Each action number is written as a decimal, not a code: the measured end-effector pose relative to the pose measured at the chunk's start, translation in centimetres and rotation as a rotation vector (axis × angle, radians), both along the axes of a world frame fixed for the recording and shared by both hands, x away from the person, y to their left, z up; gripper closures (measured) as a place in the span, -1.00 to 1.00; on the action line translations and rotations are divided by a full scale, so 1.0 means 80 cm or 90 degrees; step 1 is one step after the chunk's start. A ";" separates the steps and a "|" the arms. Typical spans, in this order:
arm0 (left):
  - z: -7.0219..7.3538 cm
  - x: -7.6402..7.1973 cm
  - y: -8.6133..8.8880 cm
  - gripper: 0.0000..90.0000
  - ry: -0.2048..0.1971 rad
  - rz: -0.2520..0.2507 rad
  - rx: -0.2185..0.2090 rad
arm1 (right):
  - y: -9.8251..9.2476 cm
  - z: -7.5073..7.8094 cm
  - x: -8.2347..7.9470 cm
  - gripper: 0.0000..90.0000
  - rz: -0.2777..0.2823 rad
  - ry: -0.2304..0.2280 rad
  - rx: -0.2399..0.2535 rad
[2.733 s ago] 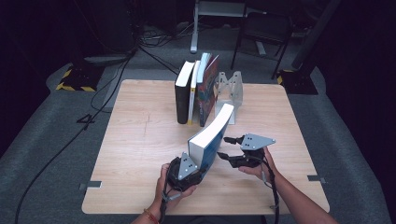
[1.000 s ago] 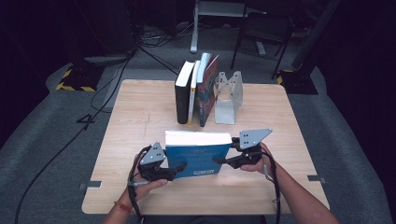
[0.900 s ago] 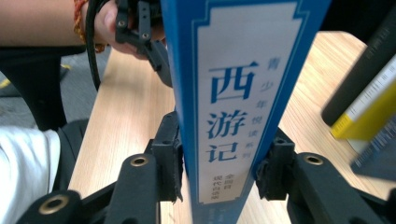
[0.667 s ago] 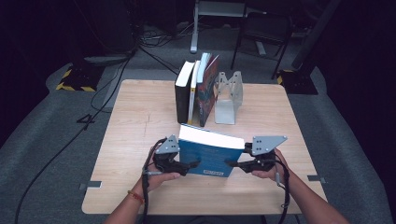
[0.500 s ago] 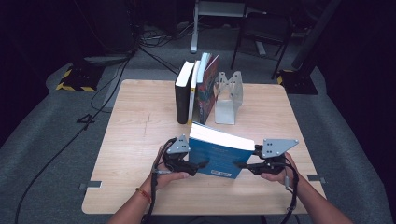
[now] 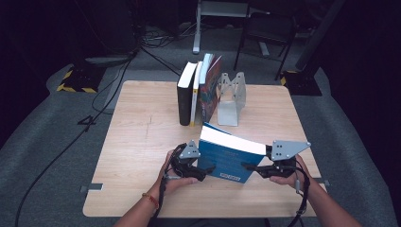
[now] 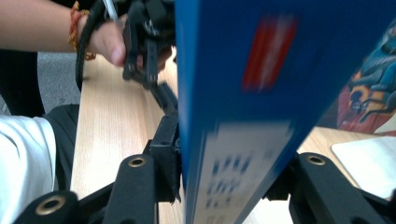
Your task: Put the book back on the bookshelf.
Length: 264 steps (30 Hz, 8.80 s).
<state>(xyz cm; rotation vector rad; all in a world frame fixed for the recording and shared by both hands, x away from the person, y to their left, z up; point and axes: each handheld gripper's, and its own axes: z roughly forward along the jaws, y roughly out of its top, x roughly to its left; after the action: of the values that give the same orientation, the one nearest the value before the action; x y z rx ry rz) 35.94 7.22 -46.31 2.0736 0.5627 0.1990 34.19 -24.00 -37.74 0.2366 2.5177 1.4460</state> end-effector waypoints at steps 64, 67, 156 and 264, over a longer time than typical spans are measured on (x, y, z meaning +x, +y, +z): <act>-0.052 -0.063 0.133 -0.68 0.051 0.121 0.150 | 0.017 0.077 0.021 0.35 -0.113 0.061 -0.011; -0.052 -0.063 0.133 -0.68 0.051 0.120 0.150 | 0.012 0.084 0.025 0.35 -0.137 0.062 -0.019; -0.052 -0.057 0.131 -0.71 0.052 0.109 0.151 | 0.076 0.089 0.233 0.33 -0.525 0.000 0.022; -0.052 -0.056 0.129 -0.73 0.051 0.095 0.152 | 0.075 0.092 0.252 0.29 -0.511 0.033 -0.011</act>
<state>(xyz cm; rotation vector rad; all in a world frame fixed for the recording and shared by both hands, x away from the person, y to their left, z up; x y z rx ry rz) 31.44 17.53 -50.46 2.2784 0.7758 0.2823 54.35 -17.98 -30.41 1.1312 2.0558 1.0738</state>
